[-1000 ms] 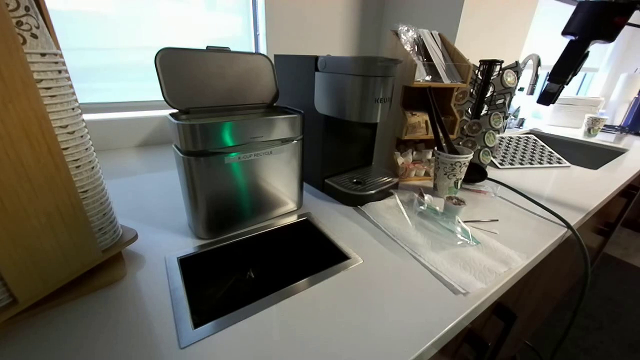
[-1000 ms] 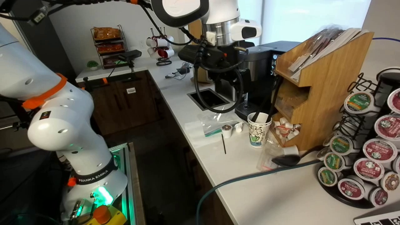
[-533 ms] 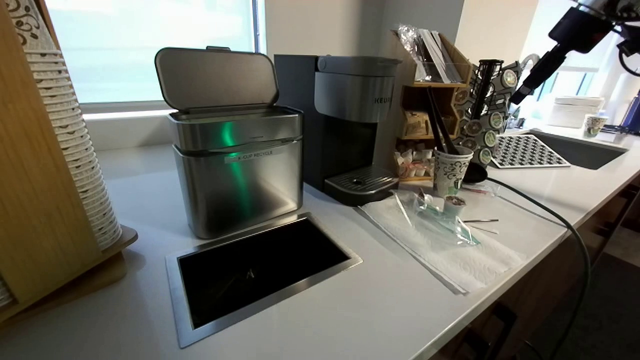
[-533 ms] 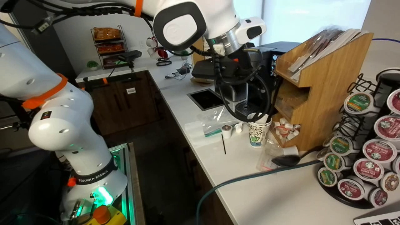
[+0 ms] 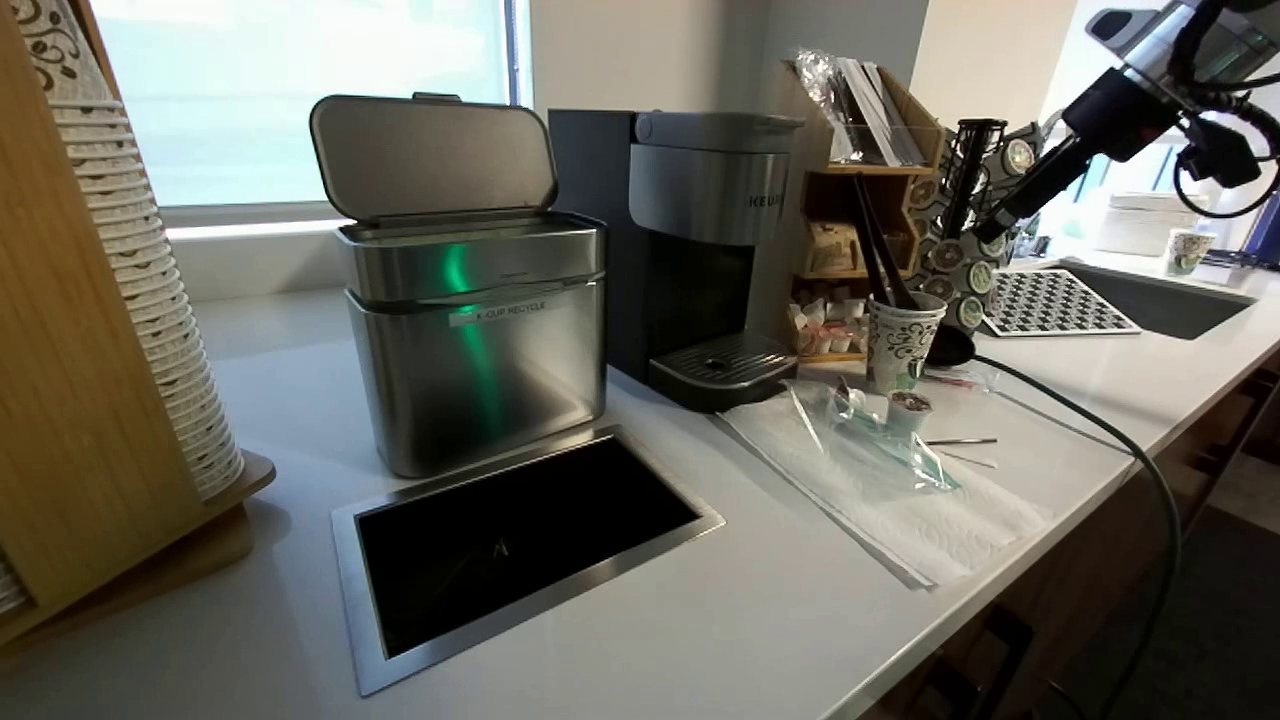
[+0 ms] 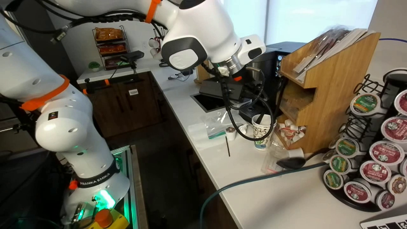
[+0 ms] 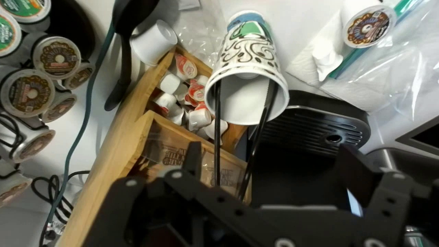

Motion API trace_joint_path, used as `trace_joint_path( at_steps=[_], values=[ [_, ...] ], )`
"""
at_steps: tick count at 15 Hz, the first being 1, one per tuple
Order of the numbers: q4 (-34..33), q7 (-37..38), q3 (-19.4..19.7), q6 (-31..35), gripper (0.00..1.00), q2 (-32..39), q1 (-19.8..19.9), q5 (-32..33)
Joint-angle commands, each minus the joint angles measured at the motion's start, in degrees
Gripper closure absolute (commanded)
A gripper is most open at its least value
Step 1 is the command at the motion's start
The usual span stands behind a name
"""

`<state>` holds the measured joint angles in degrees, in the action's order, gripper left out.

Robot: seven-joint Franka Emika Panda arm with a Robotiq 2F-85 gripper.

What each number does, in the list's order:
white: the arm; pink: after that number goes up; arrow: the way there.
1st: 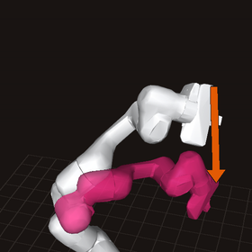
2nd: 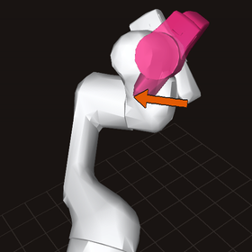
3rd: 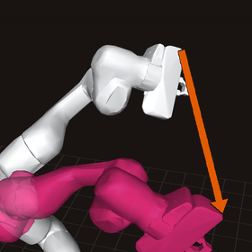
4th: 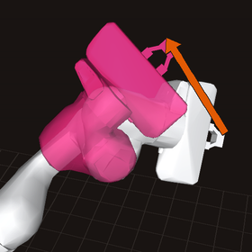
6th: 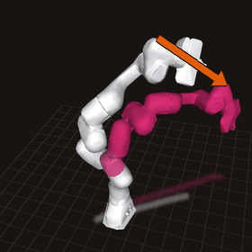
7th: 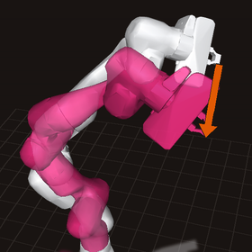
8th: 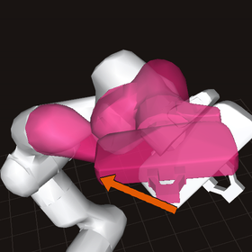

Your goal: Place the stacked coffee cups on the left upright then put the black tongs on top of the wooden stand.

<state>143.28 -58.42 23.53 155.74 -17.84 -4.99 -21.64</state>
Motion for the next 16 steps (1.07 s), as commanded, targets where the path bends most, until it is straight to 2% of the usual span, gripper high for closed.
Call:
trace_joint_path(
  at_steps=[1,3,11,16],
  values=[
    [0.0,-0.2,0.3,0.0,0.0,0.2,-0.7,-0.5],
    [0.0,-0.2,0.6,0.0,0.0,0.2,-1.3,-0.8],
    [0.0,-7.0,5.4,6.3,0.0,0.7,-7.3,-10.7],
    [-2.4,-12.8,11.4,7.4,0.0,4.4,-13.3,-19.5]
  ],
)
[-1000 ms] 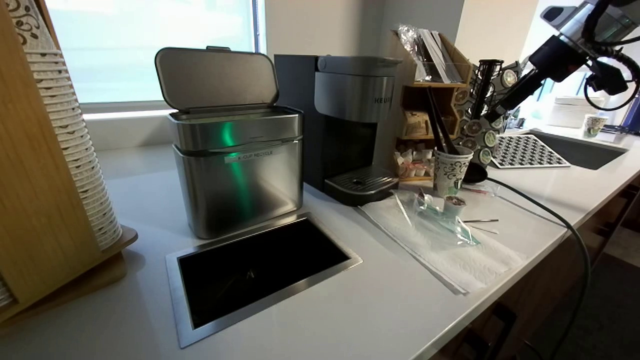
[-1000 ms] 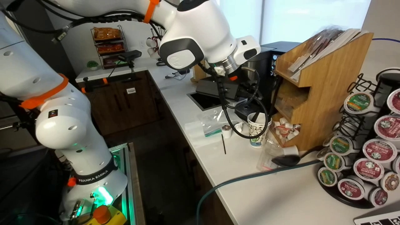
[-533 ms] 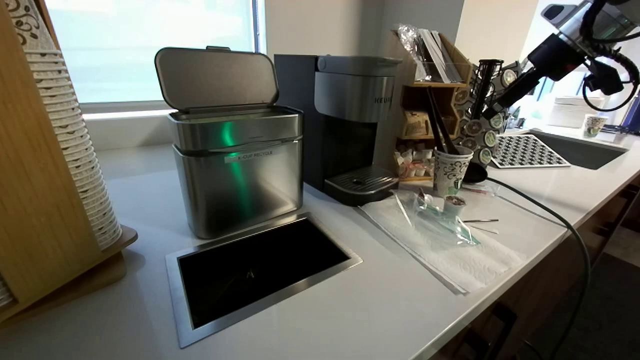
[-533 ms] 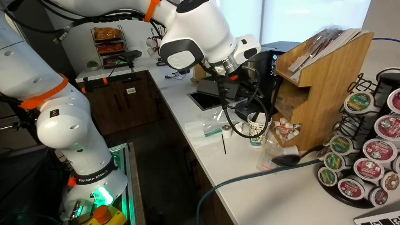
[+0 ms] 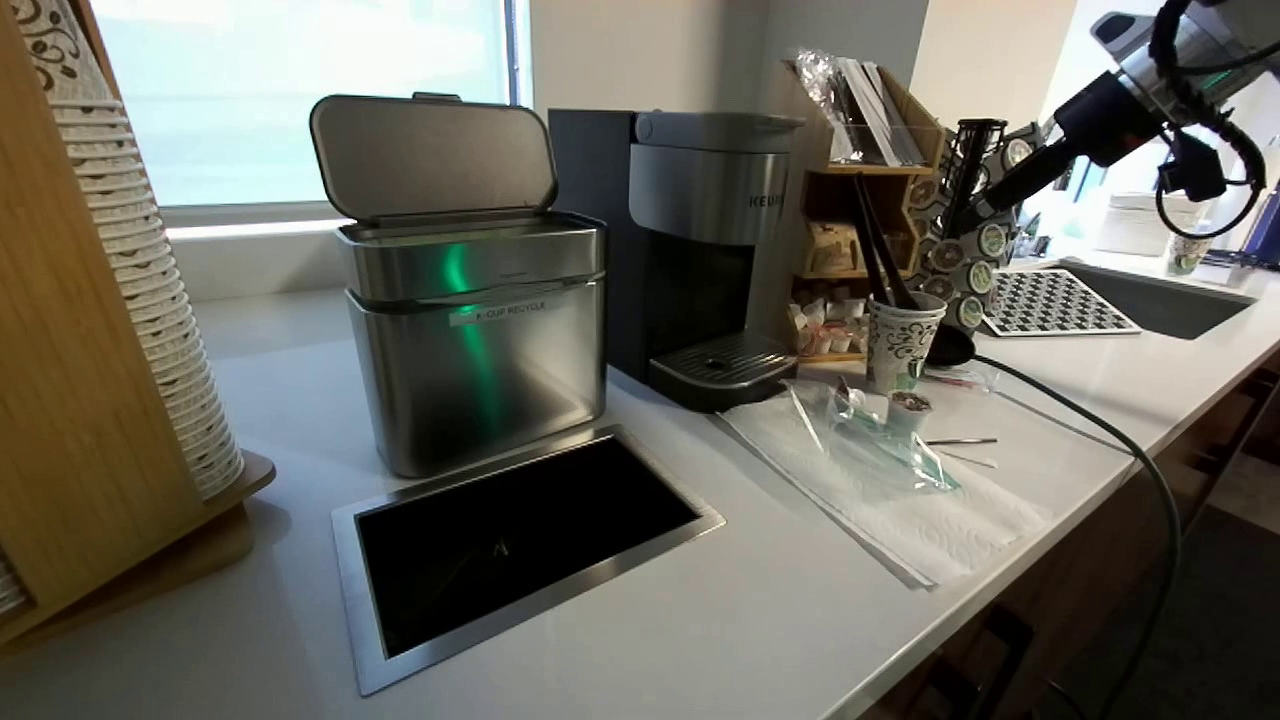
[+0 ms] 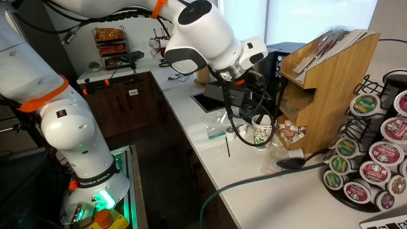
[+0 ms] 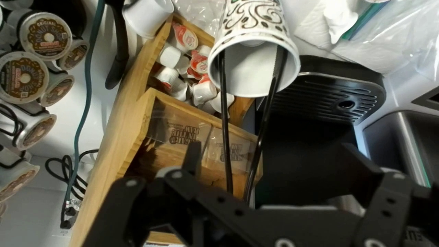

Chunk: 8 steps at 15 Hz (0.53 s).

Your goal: Place the stacked coffee cups on the left upright then put the black tongs on top of the wooden stand.

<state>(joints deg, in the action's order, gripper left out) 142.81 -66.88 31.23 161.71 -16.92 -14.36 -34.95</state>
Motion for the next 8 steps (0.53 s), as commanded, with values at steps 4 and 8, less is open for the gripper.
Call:
trace_joint_path(
  at_steps=[4,8],
  values=[
    [-5.5,-6.0,7.3,2.3,0.0,9.2,-8.4,-14.7],
    [-8.9,-7.0,7.8,0.9,0.0,14.0,-10.2,-19.3]
  ],
)
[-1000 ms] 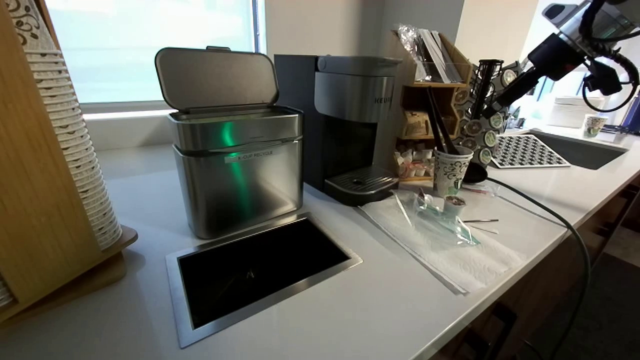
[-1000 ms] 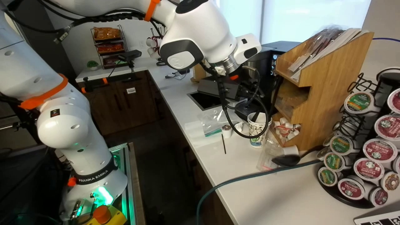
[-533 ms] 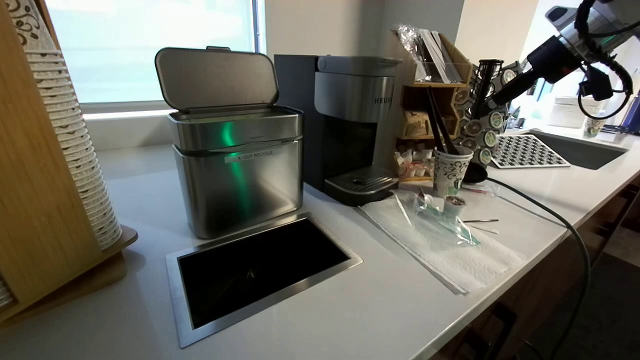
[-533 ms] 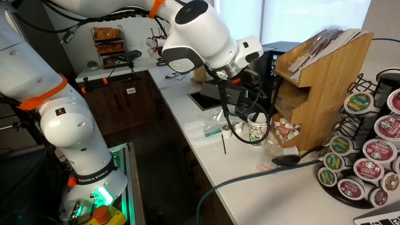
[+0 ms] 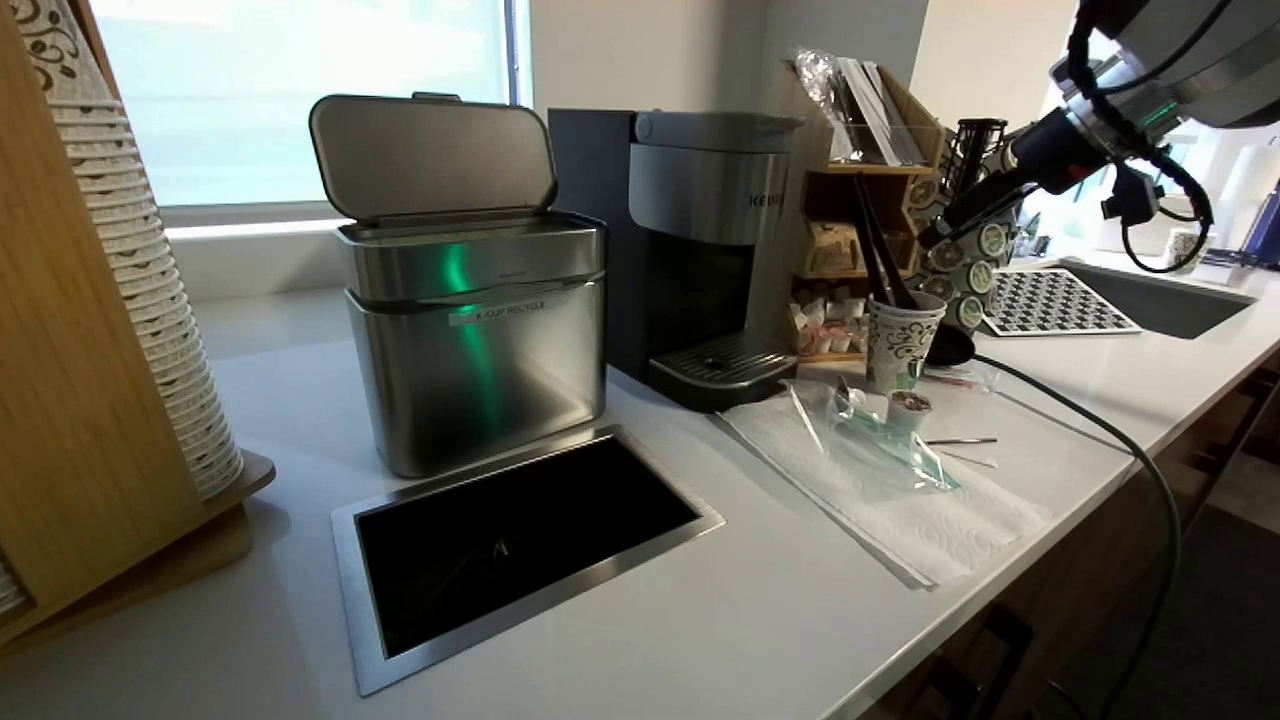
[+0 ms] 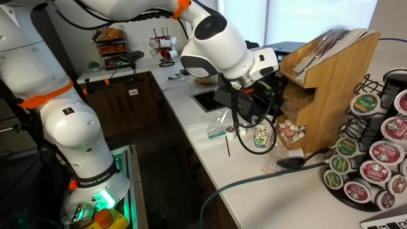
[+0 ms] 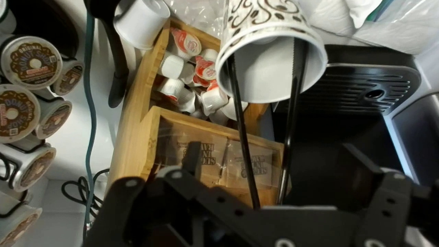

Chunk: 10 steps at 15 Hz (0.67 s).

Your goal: Place the stacked coffee cups on the left upright then put the black tongs on top of the wooden stand.

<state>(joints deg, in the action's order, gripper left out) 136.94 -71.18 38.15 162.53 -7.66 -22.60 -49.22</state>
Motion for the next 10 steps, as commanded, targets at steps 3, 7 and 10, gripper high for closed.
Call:
trace_joint_path(
  at_steps=[3,7,10],
  values=[
    [-5.2,-2.8,0.5,-0.6,0.0,8.4,-2.0,-6.3],
    [-7.4,-3.4,-0.5,-0.9,0.0,12.1,-1.6,-8.1],
    [-8.9,-4.1,-1.6,-0.8,0.0,14.1,-1.4,-9.7]
  ],
)
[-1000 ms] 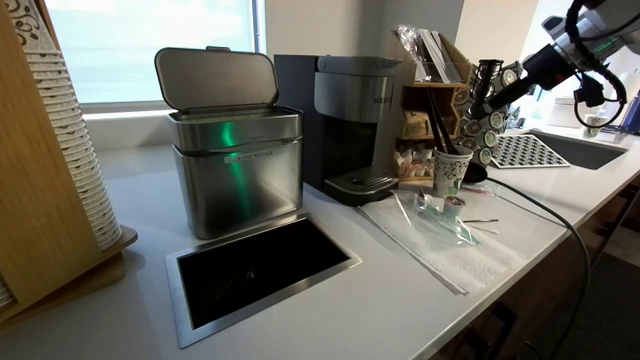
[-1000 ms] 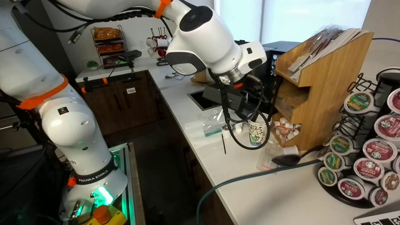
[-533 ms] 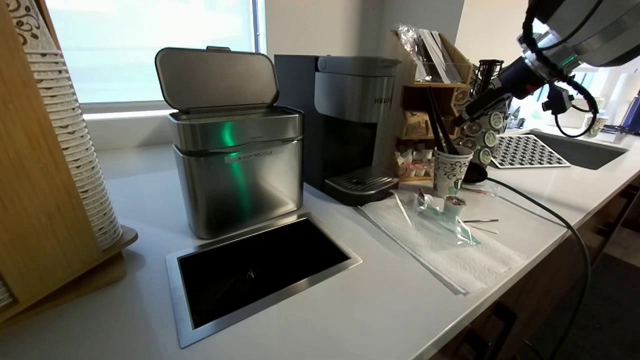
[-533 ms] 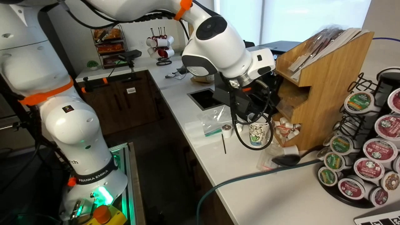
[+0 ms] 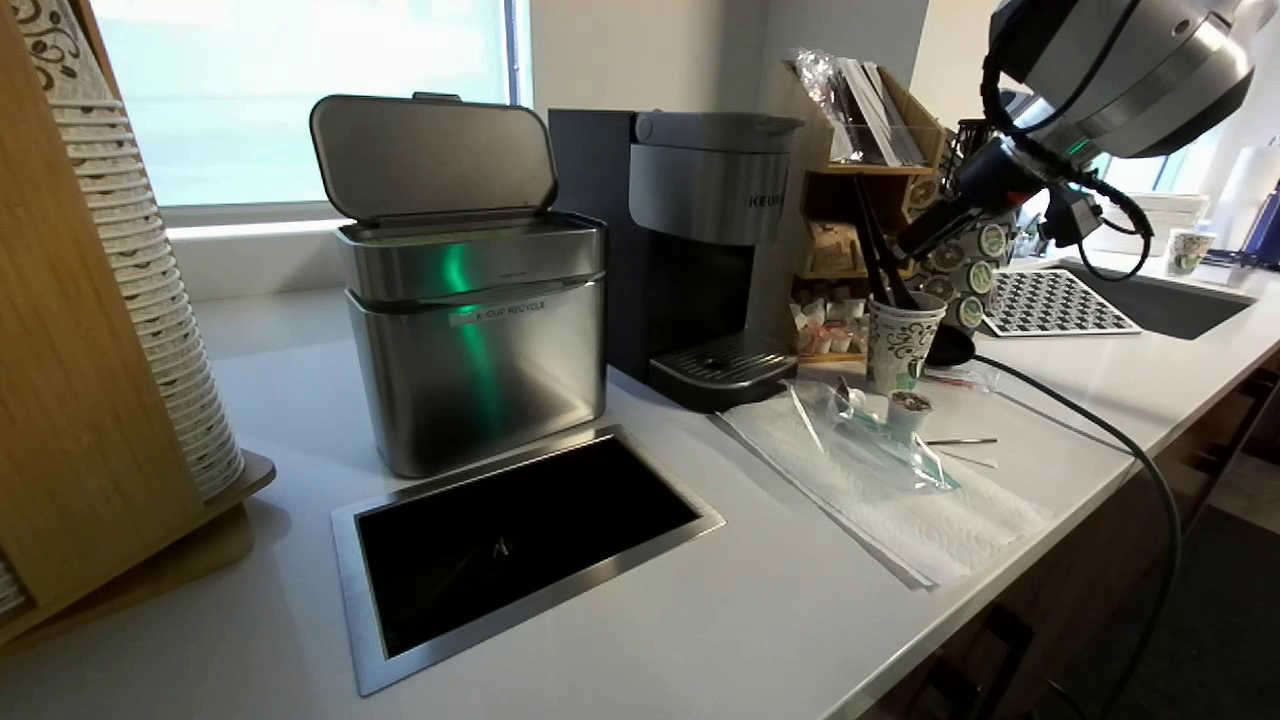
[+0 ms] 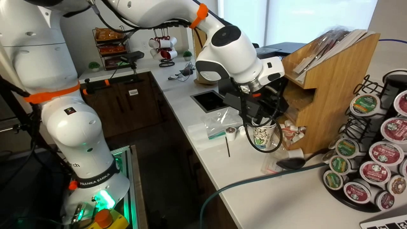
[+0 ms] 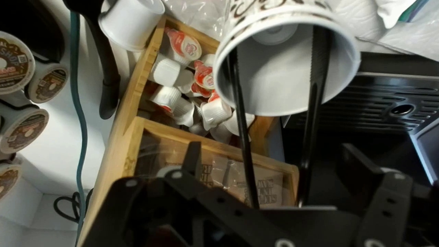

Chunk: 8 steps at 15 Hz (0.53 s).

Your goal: Place the stacked coffee cups on the left upright then put the black tongs on top of the wooden stand.

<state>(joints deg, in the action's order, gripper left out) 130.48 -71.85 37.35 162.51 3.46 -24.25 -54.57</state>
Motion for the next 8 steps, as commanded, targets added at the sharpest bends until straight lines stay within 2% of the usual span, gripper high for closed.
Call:
trace_joint_path(
  at_steps=[1,2,3,4,5,8],
  values=[
    [-2.9,-3.6,-1.2,-0.7,0.0,3.6,0.3,-4.8],
    [-3.2,-3.6,-1.6,-0.4,0.01,4.1,0.3,-4.9],
    [-3.6,-3.7,-1.9,-0.4,0.26,4.5,0.5,-5.2],
    [-3.8,-3.8,-2.2,-0.4,0.26,4.9,0.6,-5.5],
    [-4.3,-4.0,-2.5,-0.5,0.31,5.4,0.8,-5.8],
    [-4.7,-4.1,-3.1,0.1,0.55,6.0,1.0,-6.0]
  ],
)
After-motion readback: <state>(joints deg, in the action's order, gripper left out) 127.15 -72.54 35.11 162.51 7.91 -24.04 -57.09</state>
